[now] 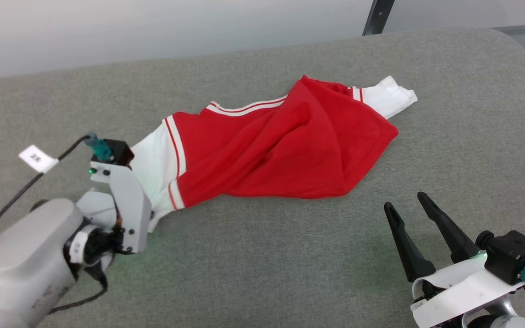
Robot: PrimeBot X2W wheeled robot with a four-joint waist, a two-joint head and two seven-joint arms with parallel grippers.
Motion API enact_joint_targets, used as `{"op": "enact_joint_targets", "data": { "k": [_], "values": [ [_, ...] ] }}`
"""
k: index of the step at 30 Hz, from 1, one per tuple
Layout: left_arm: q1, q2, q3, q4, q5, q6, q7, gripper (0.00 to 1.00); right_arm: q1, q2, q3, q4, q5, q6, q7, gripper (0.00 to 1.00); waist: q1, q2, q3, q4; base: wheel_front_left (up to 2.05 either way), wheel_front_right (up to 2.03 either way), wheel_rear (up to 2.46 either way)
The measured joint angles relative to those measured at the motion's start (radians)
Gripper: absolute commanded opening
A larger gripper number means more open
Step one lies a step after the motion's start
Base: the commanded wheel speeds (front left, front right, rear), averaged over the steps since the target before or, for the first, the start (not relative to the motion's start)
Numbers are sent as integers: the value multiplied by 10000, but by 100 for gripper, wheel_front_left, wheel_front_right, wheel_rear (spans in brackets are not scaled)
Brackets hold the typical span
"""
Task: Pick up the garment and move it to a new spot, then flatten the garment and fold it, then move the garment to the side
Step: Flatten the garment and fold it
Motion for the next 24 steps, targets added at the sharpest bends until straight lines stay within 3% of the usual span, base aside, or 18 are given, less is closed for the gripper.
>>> {"op": "enact_joint_targets", "data": {
  "k": [4,13,14,16,17,18,24],
  "values": [
    [-35,332,-31,-71,401,403,-176,0,-22,-79,0,-13,2,0,17,100,0,0,71,-4,0,0,0],
    [430,309,157,-378,-146,485,-249,0,-41,-79,-46,2,33,-2,15,100,0,0,139,-134,0,0,0],
    [443,311,171,-395,-148,489,-268,4,-38,-79,-59,6,33,0,17,100,0,0,145,-134,0,0,0],
    [470,309,230,-426,-174,502,-360,29,-37,-86,-105,17,33,0,33,100,0,0,155,-128,0,0,0],
    [494,303,268,-437,-205,504,-407,52,-37,-90,-128,27,33,0,33,100,0,0,153,-122,0,0,0],
    [503,303,293,-451,-242,502,-460,100,-37,-94,-157,31,33,-2,48,100,0,0,146,-116,0,0,0],
    [338,489,539,-888,-163,548,-692,100,-37,-82,-213,29,29,0,73,100,0,0,94,-65,0,0,0]
  ]
}}
